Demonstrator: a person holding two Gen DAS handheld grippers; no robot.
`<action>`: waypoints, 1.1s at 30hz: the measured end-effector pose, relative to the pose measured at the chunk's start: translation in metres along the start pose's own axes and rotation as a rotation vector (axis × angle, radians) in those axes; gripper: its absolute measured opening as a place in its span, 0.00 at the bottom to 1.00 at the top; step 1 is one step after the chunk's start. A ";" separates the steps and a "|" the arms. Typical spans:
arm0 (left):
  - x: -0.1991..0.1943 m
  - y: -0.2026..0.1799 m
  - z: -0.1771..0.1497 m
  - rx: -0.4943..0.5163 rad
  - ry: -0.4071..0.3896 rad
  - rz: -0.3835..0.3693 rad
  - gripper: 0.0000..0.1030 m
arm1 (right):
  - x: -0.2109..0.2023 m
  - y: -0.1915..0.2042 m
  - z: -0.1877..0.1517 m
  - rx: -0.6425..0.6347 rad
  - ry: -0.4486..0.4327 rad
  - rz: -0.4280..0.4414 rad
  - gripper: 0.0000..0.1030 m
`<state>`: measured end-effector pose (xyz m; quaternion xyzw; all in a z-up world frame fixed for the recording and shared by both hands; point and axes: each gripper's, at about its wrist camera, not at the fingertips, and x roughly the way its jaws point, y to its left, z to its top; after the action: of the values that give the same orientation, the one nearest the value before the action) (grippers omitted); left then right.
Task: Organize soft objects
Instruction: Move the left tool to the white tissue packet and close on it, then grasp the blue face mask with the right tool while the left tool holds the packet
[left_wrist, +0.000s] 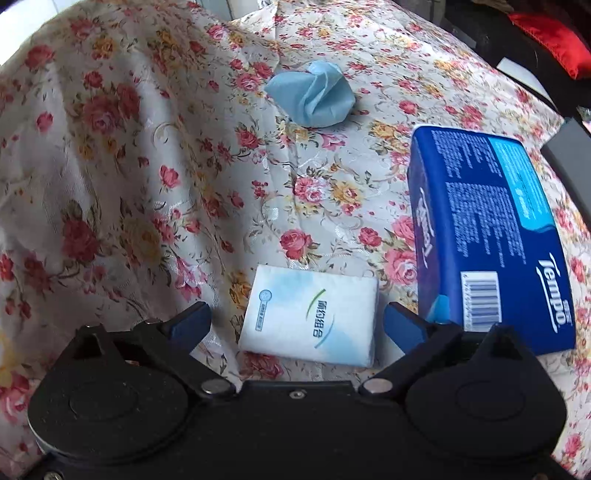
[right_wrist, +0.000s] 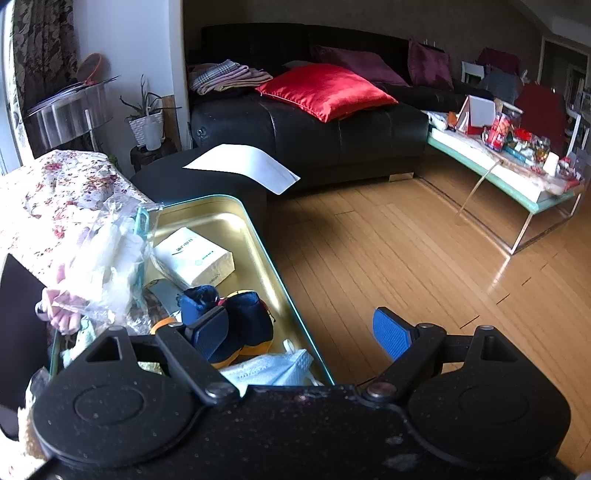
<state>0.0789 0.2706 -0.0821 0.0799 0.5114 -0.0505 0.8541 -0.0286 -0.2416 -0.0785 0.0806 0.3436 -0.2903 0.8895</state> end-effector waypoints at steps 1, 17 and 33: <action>0.002 0.002 0.001 -0.010 0.001 -0.005 0.95 | -0.003 0.002 0.000 -0.011 -0.003 -0.002 0.83; 0.018 0.013 0.001 -0.126 -0.028 -0.056 0.98 | -0.100 0.118 0.044 -0.260 -0.054 0.126 0.92; 0.020 0.008 0.014 -0.157 0.111 0.019 0.97 | -0.117 0.354 0.055 -0.425 0.154 0.518 0.93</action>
<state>0.1016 0.2762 -0.0920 0.0204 0.5597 0.0022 0.8284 0.1353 0.0826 0.0201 -0.0003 0.4307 0.0300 0.9020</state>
